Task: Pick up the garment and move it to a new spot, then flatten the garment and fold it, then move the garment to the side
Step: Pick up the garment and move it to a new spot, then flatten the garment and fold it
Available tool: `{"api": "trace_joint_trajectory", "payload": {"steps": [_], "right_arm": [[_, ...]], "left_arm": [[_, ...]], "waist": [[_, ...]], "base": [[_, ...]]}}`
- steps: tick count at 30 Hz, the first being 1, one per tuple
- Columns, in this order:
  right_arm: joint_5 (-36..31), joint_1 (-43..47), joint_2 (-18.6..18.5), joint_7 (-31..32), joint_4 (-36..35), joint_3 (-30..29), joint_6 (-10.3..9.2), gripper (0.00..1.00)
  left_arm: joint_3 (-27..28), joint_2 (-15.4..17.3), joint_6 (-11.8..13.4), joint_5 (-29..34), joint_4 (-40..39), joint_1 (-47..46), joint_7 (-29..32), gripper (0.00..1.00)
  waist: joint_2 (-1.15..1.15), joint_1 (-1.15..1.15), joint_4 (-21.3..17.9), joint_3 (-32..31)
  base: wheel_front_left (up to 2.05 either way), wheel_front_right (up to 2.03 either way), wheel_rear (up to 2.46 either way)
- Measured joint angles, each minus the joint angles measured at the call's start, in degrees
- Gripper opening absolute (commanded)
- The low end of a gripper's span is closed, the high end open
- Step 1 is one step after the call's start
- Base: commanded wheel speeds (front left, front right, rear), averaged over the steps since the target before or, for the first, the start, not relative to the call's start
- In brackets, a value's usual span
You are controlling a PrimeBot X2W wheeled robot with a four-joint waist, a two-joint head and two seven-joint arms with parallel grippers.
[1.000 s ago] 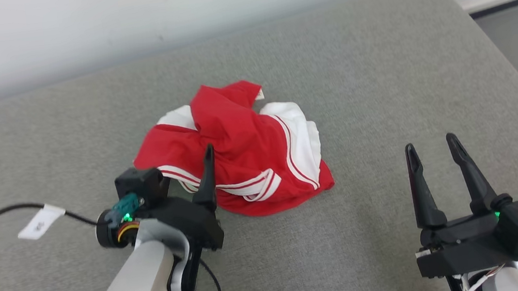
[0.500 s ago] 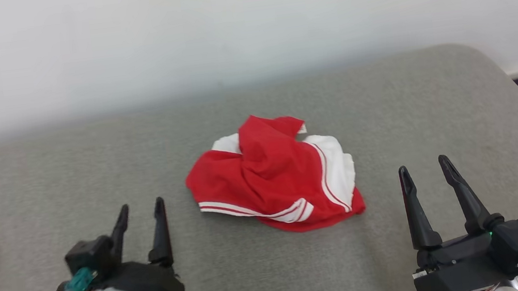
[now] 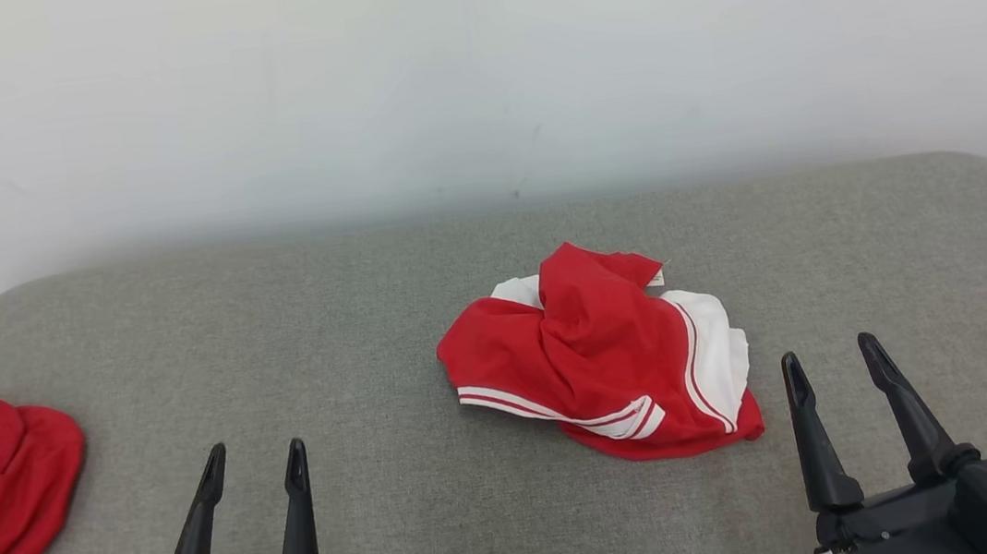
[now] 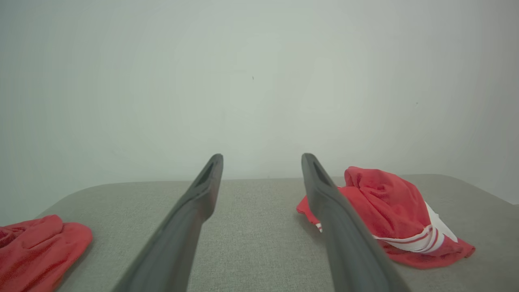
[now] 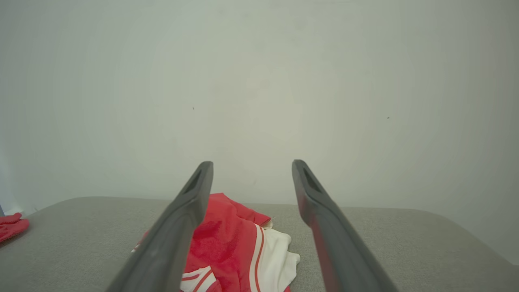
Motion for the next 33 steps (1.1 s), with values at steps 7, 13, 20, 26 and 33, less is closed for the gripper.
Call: {"api": "trace_joint_trajectory", "payload": {"steps": [7,13,20,26,33], "right_arm": [[-0.25,3.01,0.01,0.00,-0.64,-0.20,0.00,1.00],[-0.24,4.29,0.01,0.00,-0.63,-0.25,0.00,1.00],[-0.24,4.55,0.00,0.00,-0.66,-0.60,0.00,1.00],[-0.16,4.63,0.00,0.00,-0.40,0.11,0.00,1.00],[-0.15,4.91,0.00,0.00,-0.25,0.68,0.00,1.00]], "left_arm": [[4.05,-2.23,-3.27,5.25,-0.99,5.78,0.00,1.00],[7.17,-3.46,-4.20,9.11,-2.24,9.57,0.00,1.00],[8.32,-4.79,-5.24,11.28,-2.04,10.50,0.00,1.00],[9.27,-5.41,-5.60,11.84,-1.92,10.57,0.00,1.00],[9.28,-5.94,-5.79,12.73,-1.66,10.52,0.00,1.00]], "waist": [[0.00,0.00,0.96,-1.76],[0.00,0.00,0.89,-2.85],[0.00,0.01,1.24,-3.03],[0.01,0.01,1.06,-3.18],[0.00,0.01,1.05,-3.23]], "base": [[0.00,0.00,0.00],[0.00,0.00,0.00],[0.00,0.00,0.00],[0.00,0.00,0.00],[0.00,0.00,0.00]]}}
